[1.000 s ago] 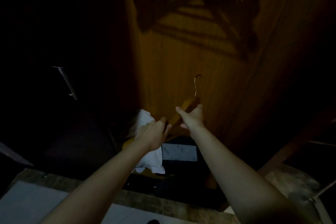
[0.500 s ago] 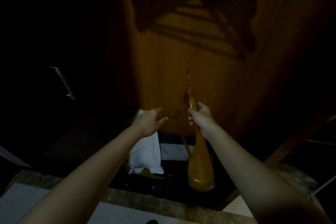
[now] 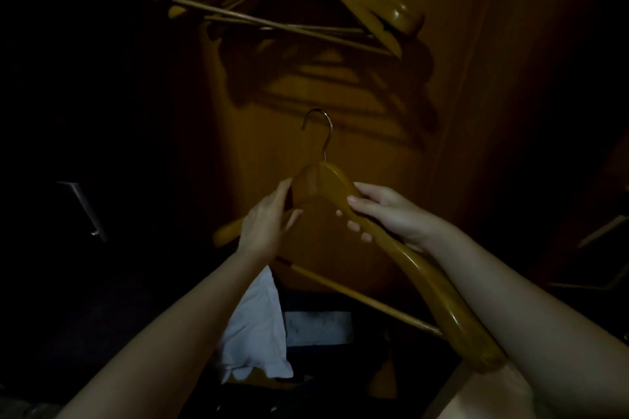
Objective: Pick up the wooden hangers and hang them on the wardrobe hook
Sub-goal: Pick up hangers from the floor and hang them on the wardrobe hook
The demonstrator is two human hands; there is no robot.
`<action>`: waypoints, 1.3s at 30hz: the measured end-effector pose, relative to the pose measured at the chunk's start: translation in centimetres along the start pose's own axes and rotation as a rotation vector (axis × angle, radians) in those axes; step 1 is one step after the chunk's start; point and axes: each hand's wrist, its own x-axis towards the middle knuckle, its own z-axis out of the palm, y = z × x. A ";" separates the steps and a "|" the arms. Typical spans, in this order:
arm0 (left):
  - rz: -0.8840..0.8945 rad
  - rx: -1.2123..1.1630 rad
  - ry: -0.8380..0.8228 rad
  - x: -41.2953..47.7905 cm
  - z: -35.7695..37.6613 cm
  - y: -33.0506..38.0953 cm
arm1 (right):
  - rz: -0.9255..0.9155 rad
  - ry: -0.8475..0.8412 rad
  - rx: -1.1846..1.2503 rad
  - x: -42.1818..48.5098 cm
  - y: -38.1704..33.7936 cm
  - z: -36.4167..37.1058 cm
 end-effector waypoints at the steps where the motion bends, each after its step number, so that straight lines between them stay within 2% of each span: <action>1: 0.020 0.044 0.054 0.4 -0.3 0.1 | -0.008 0.002 -0.016 0.1 -0.4 -0.3; 6: 0.083 0.162 0.189 3.3 -2.6 1.1 | -0.084 0.104 -0.350 0.6 -3.8 -1.6; 12: 0.231 0.304 0.302 8.6 -7.1 3.4 | -0.335 0.580 -1.131 1.8 -8.1 -1.1; 14: 0.233 0.356 0.332 10.9 -9.2 4.2 | -0.455 0.686 -1.250 2.7 -9.7 -1.2; 17: 0.248 0.452 0.369 14.7 -12.5 5.2 | -0.568 0.779 -1.235 4.6 -13.3 -2.5; 24: 0.325 0.435 0.435 23.5 -19.2 6.5 | -0.564 0.800 -1.119 10.4 -21.7 -5.0; 31: 0.295 0.518 0.339 31.0 -21.6 4.6 | -0.468 0.758 -1.098 17.4 -26.7 -6.5; 39: 0.194 0.487 0.275 34.8 -21.4 1.1 | -0.465 0.738 -1.112 23.4 -27.8 -6.7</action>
